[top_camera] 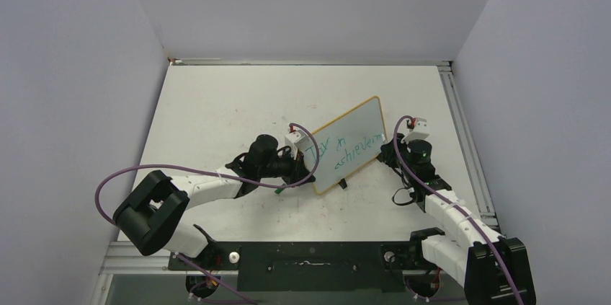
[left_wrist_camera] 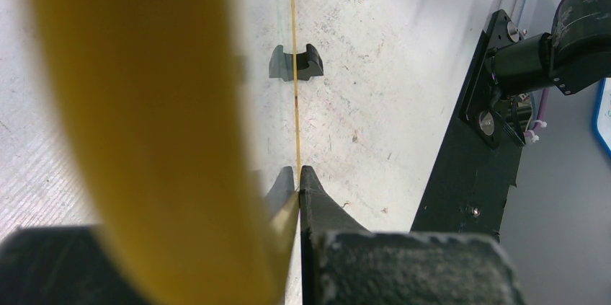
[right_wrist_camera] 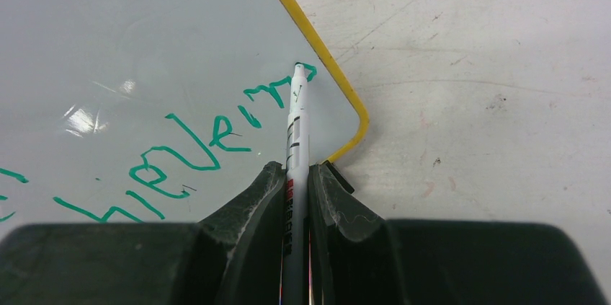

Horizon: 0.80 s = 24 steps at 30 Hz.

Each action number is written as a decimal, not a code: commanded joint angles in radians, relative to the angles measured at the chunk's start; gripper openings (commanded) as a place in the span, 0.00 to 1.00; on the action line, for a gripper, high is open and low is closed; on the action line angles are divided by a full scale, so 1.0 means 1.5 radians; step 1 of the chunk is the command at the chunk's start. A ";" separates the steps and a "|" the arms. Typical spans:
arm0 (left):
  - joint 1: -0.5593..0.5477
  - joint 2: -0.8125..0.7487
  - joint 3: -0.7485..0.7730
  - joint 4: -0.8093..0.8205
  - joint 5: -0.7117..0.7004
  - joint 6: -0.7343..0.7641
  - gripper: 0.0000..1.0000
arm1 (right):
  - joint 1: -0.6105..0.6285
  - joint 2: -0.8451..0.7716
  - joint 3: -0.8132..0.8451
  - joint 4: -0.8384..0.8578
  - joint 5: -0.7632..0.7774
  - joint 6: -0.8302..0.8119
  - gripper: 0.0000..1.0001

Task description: Write a sentence on the whiteboard

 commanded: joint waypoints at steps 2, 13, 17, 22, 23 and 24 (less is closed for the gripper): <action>-0.004 -0.019 0.004 0.006 0.032 -0.009 0.00 | 0.003 -0.016 0.014 0.014 -0.009 0.002 0.05; -0.004 -0.017 0.010 0.004 0.033 -0.008 0.00 | 0.004 -0.014 -0.004 -0.014 0.000 0.025 0.05; -0.004 -0.019 0.011 0.000 0.033 -0.008 0.00 | 0.004 -0.003 0.005 -0.016 0.013 0.025 0.05; -0.004 -0.020 0.012 -0.002 0.032 -0.008 0.00 | 0.004 0.007 0.011 -0.018 0.018 0.024 0.05; -0.004 -0.021 0.013 -0.003 0.032 -0.007 0.00 | 0.004 0.008 0.012 -0.018 0.018 0.023 0.05; -0.004 -0.020 0.014 -0.004 0.032 -0.007 0.00 | 0.004 0.009 0.011 -0.017 0.018 0.025 0.05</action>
